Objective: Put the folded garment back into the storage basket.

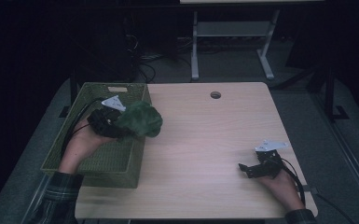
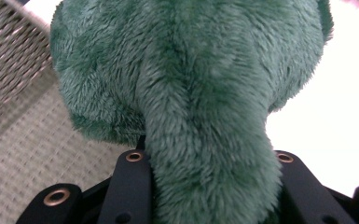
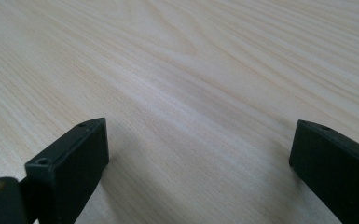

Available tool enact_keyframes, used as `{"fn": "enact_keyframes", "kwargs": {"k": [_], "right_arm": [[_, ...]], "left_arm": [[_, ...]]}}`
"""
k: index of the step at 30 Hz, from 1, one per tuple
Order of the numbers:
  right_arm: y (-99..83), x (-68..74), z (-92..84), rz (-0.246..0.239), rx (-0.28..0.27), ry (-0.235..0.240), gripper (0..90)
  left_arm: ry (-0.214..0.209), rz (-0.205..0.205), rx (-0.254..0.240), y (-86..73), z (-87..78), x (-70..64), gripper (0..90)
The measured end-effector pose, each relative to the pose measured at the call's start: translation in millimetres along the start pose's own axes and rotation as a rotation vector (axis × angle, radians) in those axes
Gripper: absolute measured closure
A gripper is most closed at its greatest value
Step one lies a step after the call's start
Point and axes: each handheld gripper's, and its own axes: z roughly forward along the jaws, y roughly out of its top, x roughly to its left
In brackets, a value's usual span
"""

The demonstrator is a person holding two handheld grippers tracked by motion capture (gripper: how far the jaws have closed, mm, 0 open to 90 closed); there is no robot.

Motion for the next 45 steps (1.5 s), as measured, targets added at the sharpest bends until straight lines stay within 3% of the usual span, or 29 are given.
{"fn": "enact_keyframes", "kwargs": {"k": [11,15,20,25,28,40,45], "right_arm": [[-0.1,-0.2,0.1,-0.002,-0.001,0.001,4.2],[-0.1,-0.2,0.1,-0.003,-0.001,0.001,4.2],[-0.1,0.0,0.0,-0.001,0.0,0.0,4.1],[-0.3,-0.1,-0.2,-0.005,0.001,-0.001,4.1],[-0.3,-0.2,-0.2,-0.006,0.0,0.0,4.0],[-0.4,-0.1,-0.2,-0.006,0.0,0.0,4.0],[-0.4,-0.1,-0.2,-0.006,0.001,0.0,4.0]], "left_arm": [[0.056,-0.108,-0.006,-39.0,-3.3,20.8,65.0],[0.083,-0.13,0.011,-49.3,-1.2,24.5,64.9],[0.124,-0.179,0.053,-70.8,8.7,33.5,64.7],[0.14,-0.219,0.094,-90.0,26.0,43.1,64.7],[0.137,-0.236,0.093,-97.1,33.1,46.0,64.6],[0.157,-0.282,0.138,-103.4,53.0,51.5,63.4],[0.153,-0.282,0.149,-104.1,56.0,52.4,60.3]]}}
